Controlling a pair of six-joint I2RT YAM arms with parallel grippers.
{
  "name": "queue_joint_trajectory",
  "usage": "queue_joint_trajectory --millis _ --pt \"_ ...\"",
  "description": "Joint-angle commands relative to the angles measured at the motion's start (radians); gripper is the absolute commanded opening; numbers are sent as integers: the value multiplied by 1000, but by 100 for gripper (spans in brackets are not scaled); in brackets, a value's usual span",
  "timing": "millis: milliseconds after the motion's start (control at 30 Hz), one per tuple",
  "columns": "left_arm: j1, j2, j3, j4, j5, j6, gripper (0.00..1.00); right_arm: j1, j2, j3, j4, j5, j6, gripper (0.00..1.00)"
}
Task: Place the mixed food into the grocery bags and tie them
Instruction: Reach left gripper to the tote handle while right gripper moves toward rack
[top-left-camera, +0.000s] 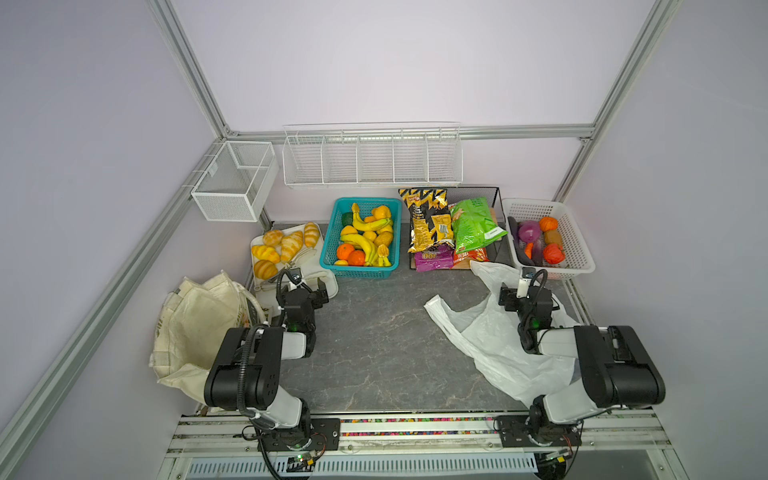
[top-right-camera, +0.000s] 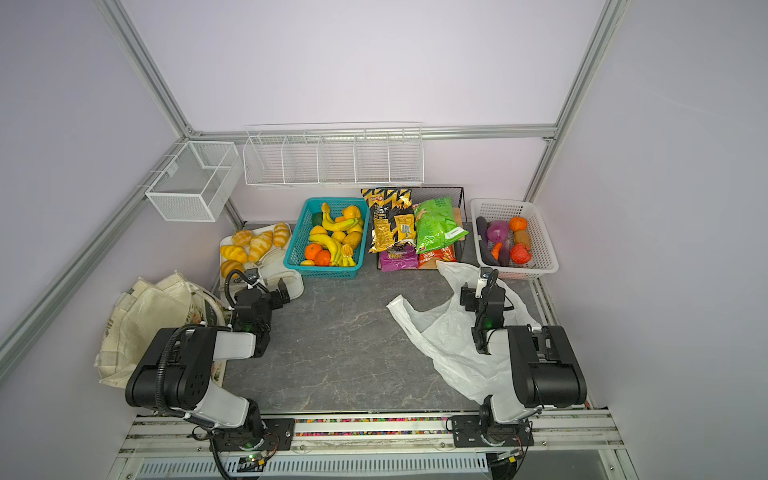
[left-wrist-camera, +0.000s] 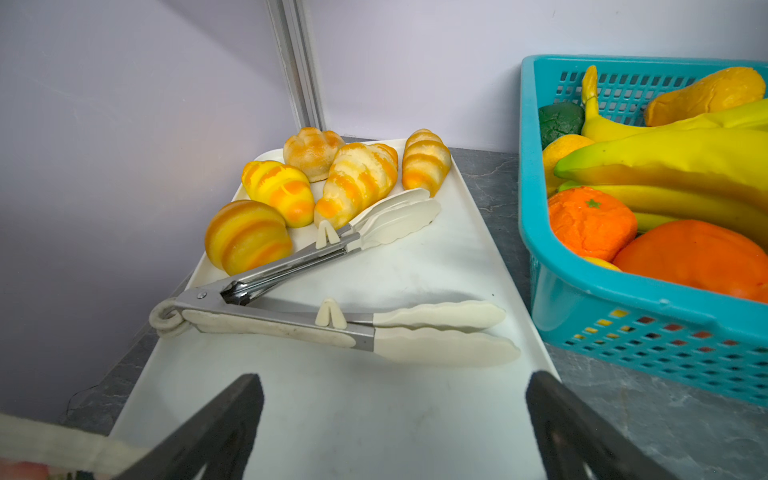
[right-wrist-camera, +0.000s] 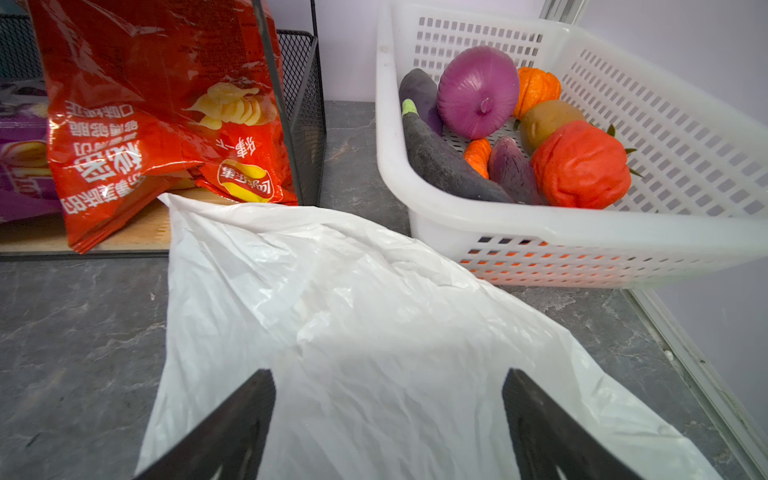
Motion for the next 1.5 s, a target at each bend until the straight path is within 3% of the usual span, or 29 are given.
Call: queue_joint_trajectory --millis 0,300,367,467,600,667,800,867,1000,1133,1200,1333,1467 --pt "4 1 22 -2 5 -2 99 2 -4 -1 20 -7 -3 89" --pt "3 0 15 13 3 1 99 3 -7 -4 24 -7 -5 89" --pt "2 -30 -8 35 0 -1 99 22 -31 -15 36 45 -9 89" --pt "-2 -170 -19 -67 -49 -14 100 63 -137 -17 -52 156 -18 89" --pt "-4 -398 42 -387 -85 -156 100 111 -317 7 -218 283 19 89" --pt "-3 -479 66 -483 -10 -173 100 114 -406 12 -296 284 90 89" --pt "-11 -608 79 -571 180 -318 96 131 -570 68 -559 264 261 92" --pt "-37 -659 115 -670 215 -391 93 165 -596 123 -696 248 335 93" --pt "-185 -687 287 -967 184 -402 91 329 -549 247 -884 246 346 95" --pt "-307 -623 533 -1321 106 -338 91 481 -458 319 -888 141 298 94" --pt "-310 -586 666 -1519 61 -315 97 539 -391 377 -923 99 284 94" --pt "-303 -582 841 -1791 -101 -262 94 609 -277 442 -949 56 257 93" --pt "-162 -590 969 -1982 -121 -244 92 613 -233 427 -908 38 271 92"
